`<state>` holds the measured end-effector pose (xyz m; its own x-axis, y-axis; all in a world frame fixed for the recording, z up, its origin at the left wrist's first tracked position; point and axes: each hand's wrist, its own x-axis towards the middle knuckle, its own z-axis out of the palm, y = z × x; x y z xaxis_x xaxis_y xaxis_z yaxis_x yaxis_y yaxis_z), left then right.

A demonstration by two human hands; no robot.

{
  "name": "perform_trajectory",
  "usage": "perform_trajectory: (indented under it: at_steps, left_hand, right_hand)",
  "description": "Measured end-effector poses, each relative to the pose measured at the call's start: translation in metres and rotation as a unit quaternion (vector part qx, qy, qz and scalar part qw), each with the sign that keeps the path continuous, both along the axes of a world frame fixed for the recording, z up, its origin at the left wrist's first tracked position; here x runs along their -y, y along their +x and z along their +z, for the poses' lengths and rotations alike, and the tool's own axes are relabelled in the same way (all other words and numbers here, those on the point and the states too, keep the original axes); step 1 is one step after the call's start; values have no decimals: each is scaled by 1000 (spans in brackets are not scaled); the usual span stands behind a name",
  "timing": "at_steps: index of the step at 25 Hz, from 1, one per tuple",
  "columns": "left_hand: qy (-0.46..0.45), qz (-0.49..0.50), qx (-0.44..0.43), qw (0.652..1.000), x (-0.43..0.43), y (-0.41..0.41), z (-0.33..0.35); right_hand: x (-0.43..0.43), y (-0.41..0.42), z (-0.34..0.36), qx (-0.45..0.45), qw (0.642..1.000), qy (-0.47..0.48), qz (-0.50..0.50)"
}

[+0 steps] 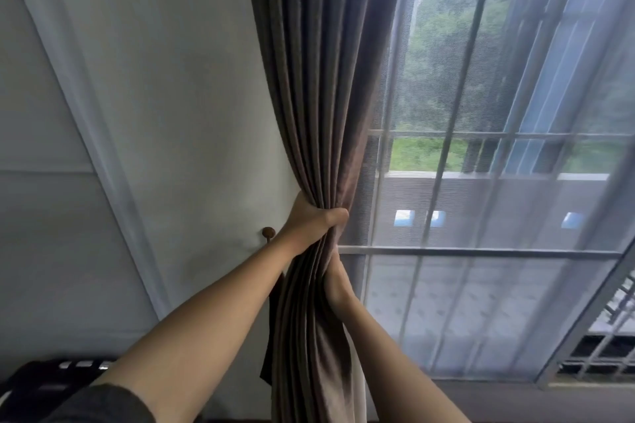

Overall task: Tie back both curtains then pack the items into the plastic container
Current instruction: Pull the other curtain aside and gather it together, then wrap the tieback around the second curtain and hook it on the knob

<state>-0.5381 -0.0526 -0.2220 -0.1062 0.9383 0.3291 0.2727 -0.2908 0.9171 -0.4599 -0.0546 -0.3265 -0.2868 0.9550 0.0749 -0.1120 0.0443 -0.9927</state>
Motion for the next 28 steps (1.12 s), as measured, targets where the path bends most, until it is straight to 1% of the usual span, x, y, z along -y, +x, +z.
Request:
perform_trajectory:
  at_steps: [3,5,7,9,11,14,19,23,26,28]
  left_hand:
    - [24,28,19,999,12,-25,4]
    - [35,37,22,998,21,-46,8]
    - [37,41,27,998,28,-66,13]
    - [37,49,32,998,32,-81,17]
    - [30,66,33,997,35,-94,19]
    - [27,83,27,996,38,-109,23]
    - [32,97,9,995,40,-131,24]
    - [42,116,-3,992,40,-149,29]
    - [43,125,-8,991,42,-156,31]
    - [45,132,-10,990,42,-156,33]
  right_hand:
    - [-5,-5,-6,-26,999,-28,10]
    - [-16,-3,-9,-6,999,-38,4]
    - [-27,-1,-11,49,998,-38,3]
    - [-39,-5,-13,111,993,-34,27]
    - [-51,-18,-17,184,981,-30,52]
    - [-65,-40,-29,290,954,-5,69]
    - [-79,-68,-57,385,921,17,57]
    - [-89,-88,-78,427,900,30,79]
    - [-94,-94,-91,436,896,46,69]
    - [-96,-96,-93,438,896,29,73]
